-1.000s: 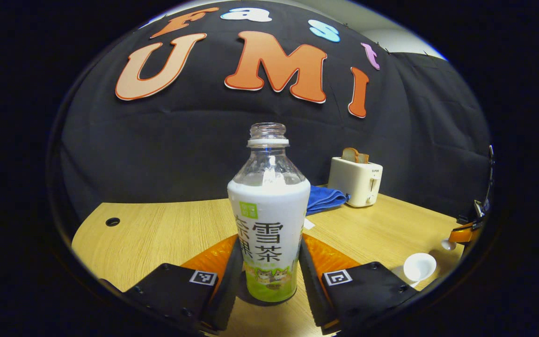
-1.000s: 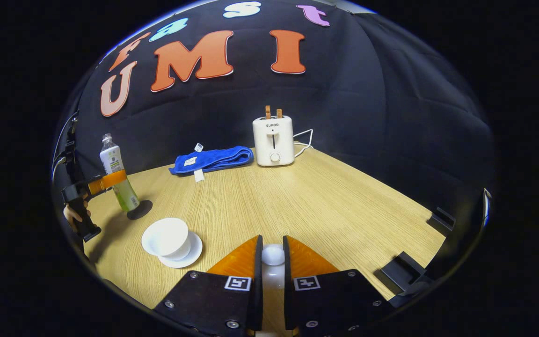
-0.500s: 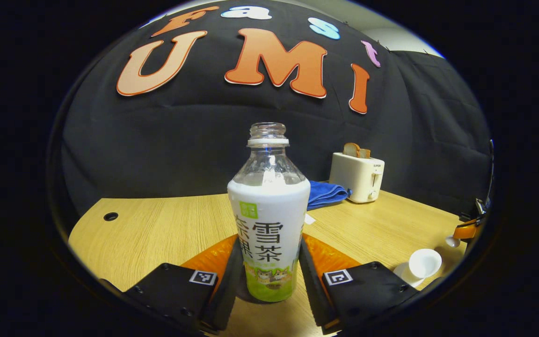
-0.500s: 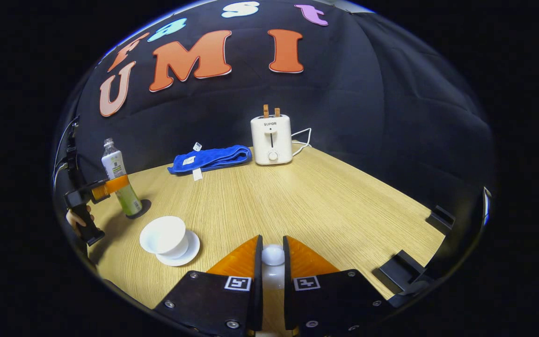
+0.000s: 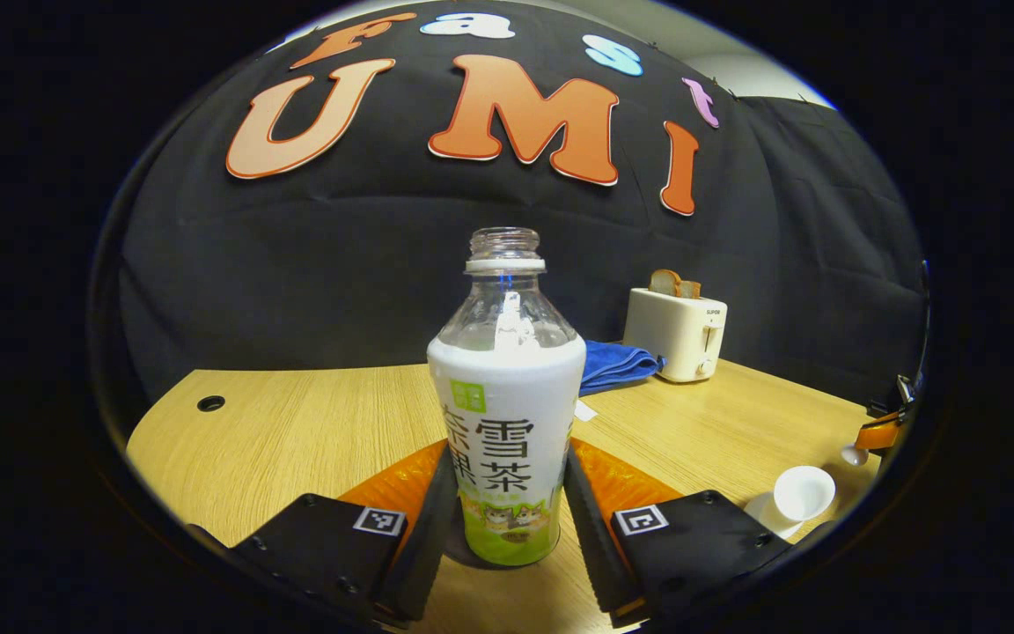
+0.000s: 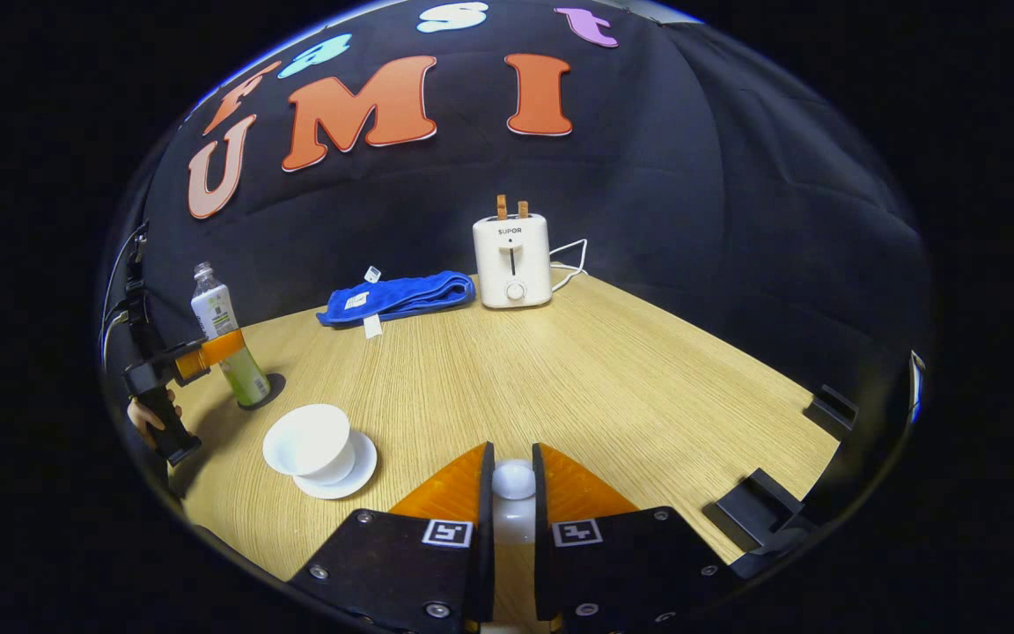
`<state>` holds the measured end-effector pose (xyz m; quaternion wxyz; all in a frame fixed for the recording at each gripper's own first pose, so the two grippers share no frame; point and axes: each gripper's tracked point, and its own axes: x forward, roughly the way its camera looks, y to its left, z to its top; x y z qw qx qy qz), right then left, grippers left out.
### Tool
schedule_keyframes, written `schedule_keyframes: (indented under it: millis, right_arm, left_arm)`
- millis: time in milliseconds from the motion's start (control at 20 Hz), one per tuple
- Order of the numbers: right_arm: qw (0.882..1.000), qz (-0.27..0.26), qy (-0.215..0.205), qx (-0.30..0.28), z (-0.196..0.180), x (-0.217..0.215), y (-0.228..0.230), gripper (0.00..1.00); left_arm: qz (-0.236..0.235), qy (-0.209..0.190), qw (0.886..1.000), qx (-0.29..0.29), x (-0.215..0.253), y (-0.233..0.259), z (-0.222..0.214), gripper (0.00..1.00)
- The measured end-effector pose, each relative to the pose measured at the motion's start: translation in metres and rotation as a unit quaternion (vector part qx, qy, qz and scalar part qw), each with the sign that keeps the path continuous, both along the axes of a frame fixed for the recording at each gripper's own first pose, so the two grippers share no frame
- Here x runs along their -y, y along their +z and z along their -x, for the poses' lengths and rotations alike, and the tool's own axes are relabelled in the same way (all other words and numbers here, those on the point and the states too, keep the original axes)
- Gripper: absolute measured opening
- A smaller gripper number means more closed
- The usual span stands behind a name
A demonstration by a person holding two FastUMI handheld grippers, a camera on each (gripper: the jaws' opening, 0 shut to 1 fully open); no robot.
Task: Open the teacup lid with one hand, grasp the water bottle and pour water into the teacup with the other hand; after pouring, place the water bottle on the coaster and then close the teacup lid.
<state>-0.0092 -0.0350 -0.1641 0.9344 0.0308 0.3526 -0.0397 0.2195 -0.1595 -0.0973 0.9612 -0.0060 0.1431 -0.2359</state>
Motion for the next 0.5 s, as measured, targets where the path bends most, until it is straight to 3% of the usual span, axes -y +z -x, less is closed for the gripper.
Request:
schedule_keyframes:
  millis: [150,200,500]
  right_arm:
    - [1.000,0.000,0.003,0.002,0.001,-0.001,0.002,0.18]
    - [1.000,-0.001,0.003,0.003,0.001,-0.002,0.002,0.19]
    - [1.000,-0.004,0.009,0.017,0.001,-0.006,0.013,0.19]
  left_arm:
    - [-0.004,0.003,1.000,0.000,-0.002,0.000,0.003,0.77]
    - [-0.003,0.003,1.000,0.001,-0.003,0.002,0.006,0.86]
    - [-0.007,0.013,1.000,-0.008,-0.011,-0.001,0.027,0.98]
